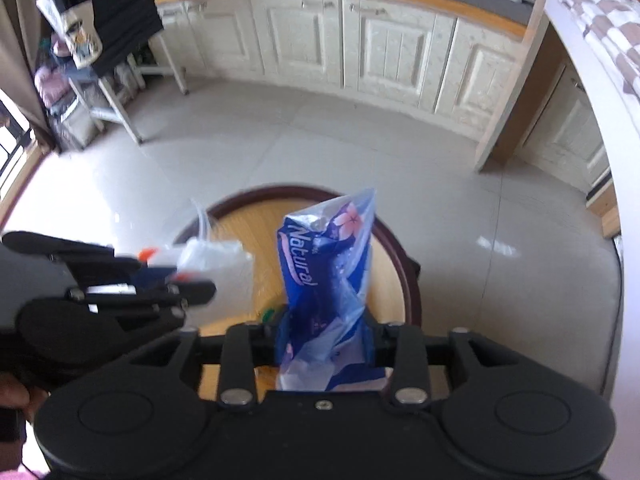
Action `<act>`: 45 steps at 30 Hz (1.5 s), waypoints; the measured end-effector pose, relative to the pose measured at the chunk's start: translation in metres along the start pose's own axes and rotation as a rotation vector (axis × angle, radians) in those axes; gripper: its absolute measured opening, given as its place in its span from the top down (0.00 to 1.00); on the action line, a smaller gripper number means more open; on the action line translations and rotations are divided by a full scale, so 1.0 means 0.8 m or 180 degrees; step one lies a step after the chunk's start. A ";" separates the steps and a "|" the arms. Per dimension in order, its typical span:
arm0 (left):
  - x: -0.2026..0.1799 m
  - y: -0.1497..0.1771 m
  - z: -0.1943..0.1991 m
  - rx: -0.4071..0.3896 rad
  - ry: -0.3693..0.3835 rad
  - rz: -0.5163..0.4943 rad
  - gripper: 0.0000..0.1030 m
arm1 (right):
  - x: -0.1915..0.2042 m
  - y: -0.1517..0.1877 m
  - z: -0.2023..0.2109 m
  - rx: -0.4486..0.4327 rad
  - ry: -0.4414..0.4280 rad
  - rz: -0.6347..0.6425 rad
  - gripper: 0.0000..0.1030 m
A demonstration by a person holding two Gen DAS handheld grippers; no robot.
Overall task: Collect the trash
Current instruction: 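Open both tools above the wastebasket to drop the two bags, then withdraw both open tools from the wastebasket toward the red box and soda can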
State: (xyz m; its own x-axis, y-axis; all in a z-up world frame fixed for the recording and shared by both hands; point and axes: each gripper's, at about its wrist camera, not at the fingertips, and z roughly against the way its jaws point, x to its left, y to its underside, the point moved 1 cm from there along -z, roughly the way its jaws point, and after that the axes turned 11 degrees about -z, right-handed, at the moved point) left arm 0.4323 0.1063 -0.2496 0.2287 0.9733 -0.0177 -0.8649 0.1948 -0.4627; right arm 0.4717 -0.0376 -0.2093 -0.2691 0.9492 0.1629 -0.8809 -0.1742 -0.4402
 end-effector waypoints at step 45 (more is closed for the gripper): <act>0.023 0.029 0.052 0.0061 -0.0171 0.0083 0.00 | -0.025 0.047 0.024 0.0154 0.0443 -0.0344 0.04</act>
State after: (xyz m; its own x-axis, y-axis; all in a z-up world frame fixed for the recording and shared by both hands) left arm 0.3981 0.1335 -0.2238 0.1819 0.9831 0.0184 -0.8788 0.1710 -0.4455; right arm 0.4364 -0.0683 -0.2120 -0.1182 0.9896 0.0817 -0.9203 -0.0783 -0.3832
